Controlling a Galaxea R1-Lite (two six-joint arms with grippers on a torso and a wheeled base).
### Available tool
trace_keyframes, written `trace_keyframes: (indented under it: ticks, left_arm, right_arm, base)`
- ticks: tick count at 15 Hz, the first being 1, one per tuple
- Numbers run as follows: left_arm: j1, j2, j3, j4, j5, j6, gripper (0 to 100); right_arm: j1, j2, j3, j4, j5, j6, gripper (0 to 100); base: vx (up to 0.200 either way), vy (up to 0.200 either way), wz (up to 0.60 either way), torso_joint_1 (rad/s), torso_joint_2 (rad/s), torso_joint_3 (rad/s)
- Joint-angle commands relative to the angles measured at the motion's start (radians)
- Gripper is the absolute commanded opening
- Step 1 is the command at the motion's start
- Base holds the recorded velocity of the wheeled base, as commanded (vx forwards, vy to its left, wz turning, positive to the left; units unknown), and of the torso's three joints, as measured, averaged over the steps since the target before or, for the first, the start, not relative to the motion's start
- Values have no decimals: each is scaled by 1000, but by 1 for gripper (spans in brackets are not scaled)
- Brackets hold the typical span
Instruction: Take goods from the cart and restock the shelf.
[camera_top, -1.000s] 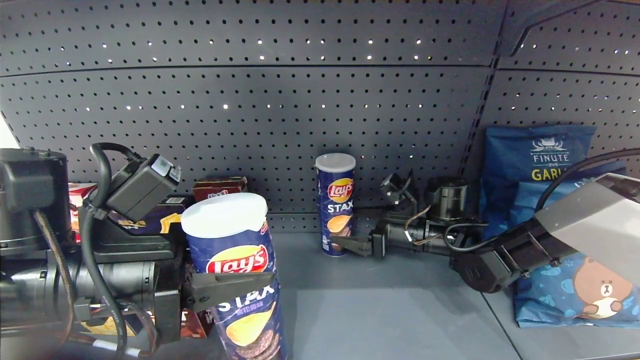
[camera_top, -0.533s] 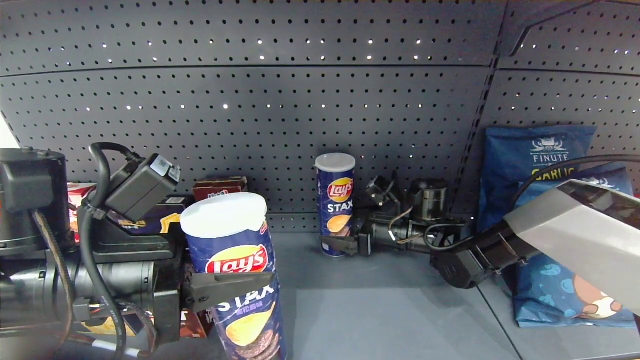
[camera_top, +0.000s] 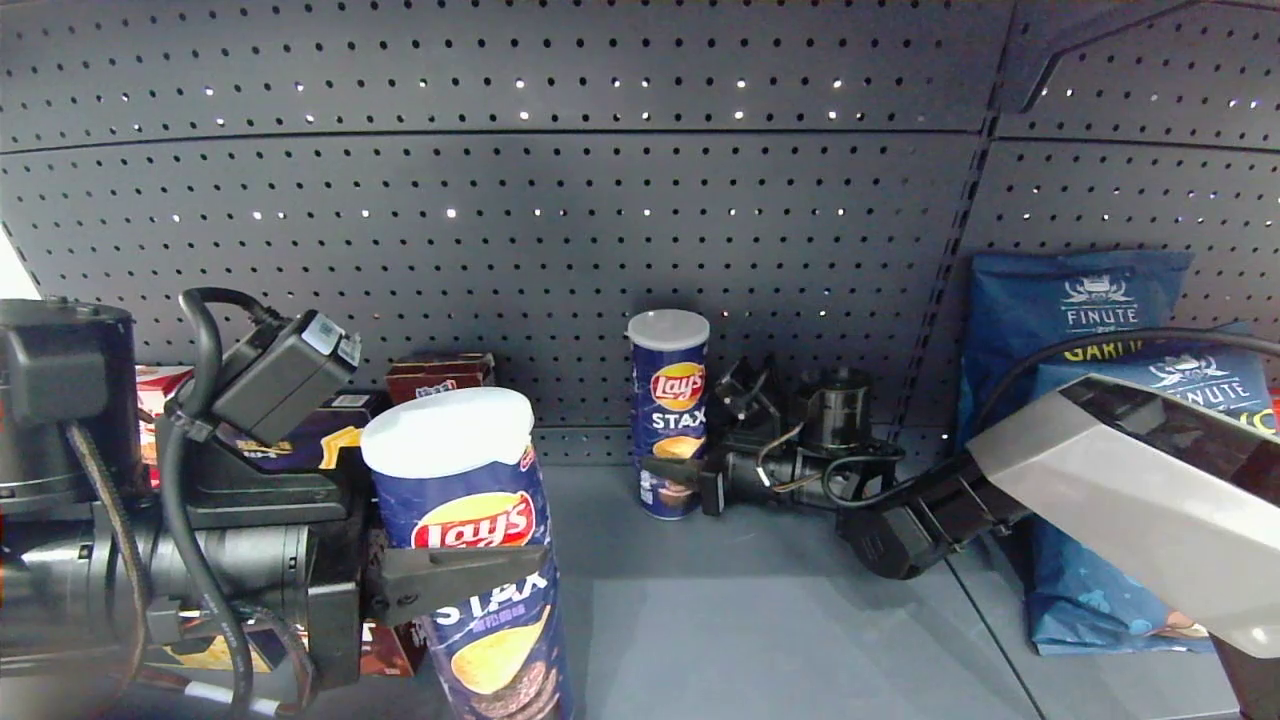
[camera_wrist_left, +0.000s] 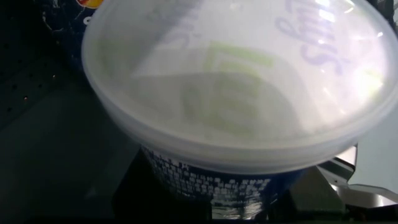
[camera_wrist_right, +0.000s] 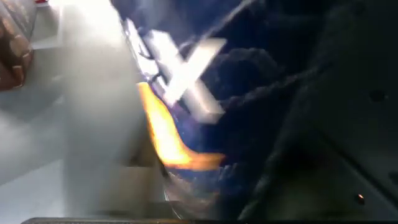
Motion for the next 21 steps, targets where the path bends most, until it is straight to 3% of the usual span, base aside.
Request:
trace_keyframes:
  ticks: [1, 9, 16, 18, 21]
  left_arm:
    - [1, -1, 10, -1, 0, 0, 0]
    - [0, -15, 17, -3, 0, 0, 0]
    - [3, -19, 20, -3, -2, -2, 0]
    - [3, -18, 19, -7, 0, 0, 0]
    - [3, -15, 0, -15, 0, -2, 0]
  right_arm:
    - [3, -55, 59, -1, -15, 0, 0]
    - [63, -489, 508, -1, -138, 6, 0]
    - [120, -636, 686, -5, -193, 1, 0]
    - [118, -646, 762, -55, -224, 0, 0]
    - [118, -621, 849, -186, -190, -2, 0]
  base:
    - [0, 0, 0, 0, 0, 0]
    - [0, 0, 0, 0, 0, 0]
    - [0, 0, 0, 0, 0, 0]
    - [0, 0, 0, 0, 0, 0]
    - [0, 0, 0, 0, 0, 0]
